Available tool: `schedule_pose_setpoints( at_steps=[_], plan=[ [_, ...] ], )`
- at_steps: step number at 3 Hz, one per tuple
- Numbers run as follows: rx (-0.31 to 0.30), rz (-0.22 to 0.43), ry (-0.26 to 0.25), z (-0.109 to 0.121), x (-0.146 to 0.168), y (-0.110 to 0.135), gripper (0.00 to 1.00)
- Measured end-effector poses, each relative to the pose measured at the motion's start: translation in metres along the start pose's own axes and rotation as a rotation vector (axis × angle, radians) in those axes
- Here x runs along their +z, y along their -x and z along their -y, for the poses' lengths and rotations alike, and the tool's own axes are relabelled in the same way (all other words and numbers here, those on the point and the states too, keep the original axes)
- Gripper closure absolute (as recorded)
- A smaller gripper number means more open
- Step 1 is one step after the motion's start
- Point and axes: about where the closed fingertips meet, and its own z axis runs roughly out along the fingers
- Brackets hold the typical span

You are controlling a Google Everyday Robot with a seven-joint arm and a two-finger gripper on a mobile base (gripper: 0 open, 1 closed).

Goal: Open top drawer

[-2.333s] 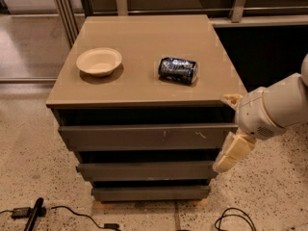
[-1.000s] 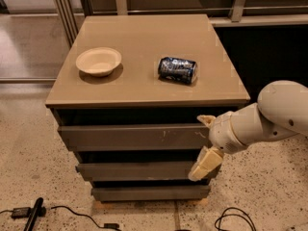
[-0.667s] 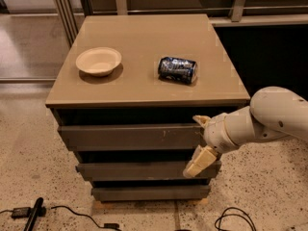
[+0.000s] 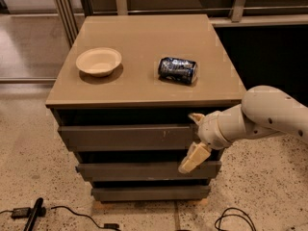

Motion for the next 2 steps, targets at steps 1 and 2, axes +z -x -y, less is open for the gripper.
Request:
schedule_pose_setpoints(
  at_steps=[1,2],
  plan=[
    [0.013,0.004,-0.004,0.008,0.010,-0.010,0.00],
    [0.038,0.026,-0.015,0.020,0.029,-0.029,0.00]
  ],
)
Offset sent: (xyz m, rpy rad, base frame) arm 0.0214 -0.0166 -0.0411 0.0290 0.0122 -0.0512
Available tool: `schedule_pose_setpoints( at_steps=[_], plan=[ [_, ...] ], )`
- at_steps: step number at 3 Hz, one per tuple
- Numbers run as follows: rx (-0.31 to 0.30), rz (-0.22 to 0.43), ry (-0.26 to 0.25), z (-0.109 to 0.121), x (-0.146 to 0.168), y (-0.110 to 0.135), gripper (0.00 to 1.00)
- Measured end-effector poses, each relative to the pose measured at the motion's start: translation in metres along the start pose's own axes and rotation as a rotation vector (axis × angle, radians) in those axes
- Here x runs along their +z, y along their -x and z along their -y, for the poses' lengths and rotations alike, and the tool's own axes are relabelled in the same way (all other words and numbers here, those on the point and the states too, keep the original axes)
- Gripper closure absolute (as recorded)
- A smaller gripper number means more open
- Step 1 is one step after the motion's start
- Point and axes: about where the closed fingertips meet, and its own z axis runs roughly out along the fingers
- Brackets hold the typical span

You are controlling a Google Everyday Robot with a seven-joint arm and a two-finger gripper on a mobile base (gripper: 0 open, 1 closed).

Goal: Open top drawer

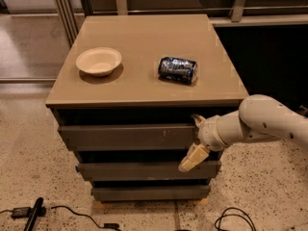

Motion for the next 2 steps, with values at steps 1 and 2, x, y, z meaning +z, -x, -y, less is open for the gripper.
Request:
schedule_pose_setpoints(
  at_steps=[1,2],
  plan=[
    [0.000,0.000,0.000,0.0000,0.0002,-0.0001,0.00],
    [0.000,0.000,0.000,0.0000,0.0002,-0.0001,0.00]
  ],
)
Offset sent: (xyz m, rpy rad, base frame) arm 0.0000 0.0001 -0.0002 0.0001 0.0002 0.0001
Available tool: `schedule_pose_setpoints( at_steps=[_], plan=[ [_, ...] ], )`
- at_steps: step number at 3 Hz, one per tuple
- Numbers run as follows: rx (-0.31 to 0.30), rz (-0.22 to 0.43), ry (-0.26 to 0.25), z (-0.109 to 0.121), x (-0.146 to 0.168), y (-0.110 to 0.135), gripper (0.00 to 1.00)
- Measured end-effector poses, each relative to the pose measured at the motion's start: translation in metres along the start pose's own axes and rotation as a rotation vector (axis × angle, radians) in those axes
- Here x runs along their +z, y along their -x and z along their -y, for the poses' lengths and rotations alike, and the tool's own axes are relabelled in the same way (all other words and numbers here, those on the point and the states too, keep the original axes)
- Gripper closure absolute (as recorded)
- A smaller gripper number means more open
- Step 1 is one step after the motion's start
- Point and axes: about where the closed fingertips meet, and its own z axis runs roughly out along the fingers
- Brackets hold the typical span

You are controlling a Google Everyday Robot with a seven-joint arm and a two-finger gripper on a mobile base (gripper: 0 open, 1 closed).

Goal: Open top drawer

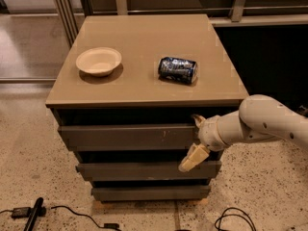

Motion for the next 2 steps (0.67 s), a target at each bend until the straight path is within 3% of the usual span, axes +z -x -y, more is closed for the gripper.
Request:
schedule_pose_setpoints(
  at_steps=[1,2],
  plan=[
    [-0.002,-0.007,0.002,-0.0027,-0.0011,-0.0021,0.06],
    [-0.004,-0.017,0.003,-0.0097,-0.0077,-0.0076,0.30]
  ],
)
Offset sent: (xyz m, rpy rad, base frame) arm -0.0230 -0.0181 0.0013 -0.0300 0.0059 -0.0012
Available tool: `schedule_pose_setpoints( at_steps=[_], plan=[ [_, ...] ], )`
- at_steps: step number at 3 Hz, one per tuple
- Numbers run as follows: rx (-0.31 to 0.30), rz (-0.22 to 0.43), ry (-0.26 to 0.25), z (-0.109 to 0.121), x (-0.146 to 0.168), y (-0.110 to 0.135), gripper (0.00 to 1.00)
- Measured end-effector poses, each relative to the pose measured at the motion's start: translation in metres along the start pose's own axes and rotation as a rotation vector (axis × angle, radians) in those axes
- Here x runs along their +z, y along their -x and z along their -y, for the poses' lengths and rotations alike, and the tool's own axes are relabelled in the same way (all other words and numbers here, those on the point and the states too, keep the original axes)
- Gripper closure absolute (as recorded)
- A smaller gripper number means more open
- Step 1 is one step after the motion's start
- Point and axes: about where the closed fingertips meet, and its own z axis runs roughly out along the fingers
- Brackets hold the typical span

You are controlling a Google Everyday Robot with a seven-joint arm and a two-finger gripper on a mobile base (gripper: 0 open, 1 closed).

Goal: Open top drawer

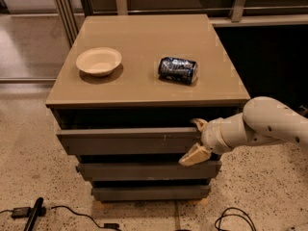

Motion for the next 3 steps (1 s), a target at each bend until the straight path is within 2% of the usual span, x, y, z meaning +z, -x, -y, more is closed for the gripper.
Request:
schedule_pose_setpoints(
  at_steps=[3],
  plan=[
    [0.000,-0.001,0.000,0.0021,-0.0134,0.0107,0.98]
  ],
)
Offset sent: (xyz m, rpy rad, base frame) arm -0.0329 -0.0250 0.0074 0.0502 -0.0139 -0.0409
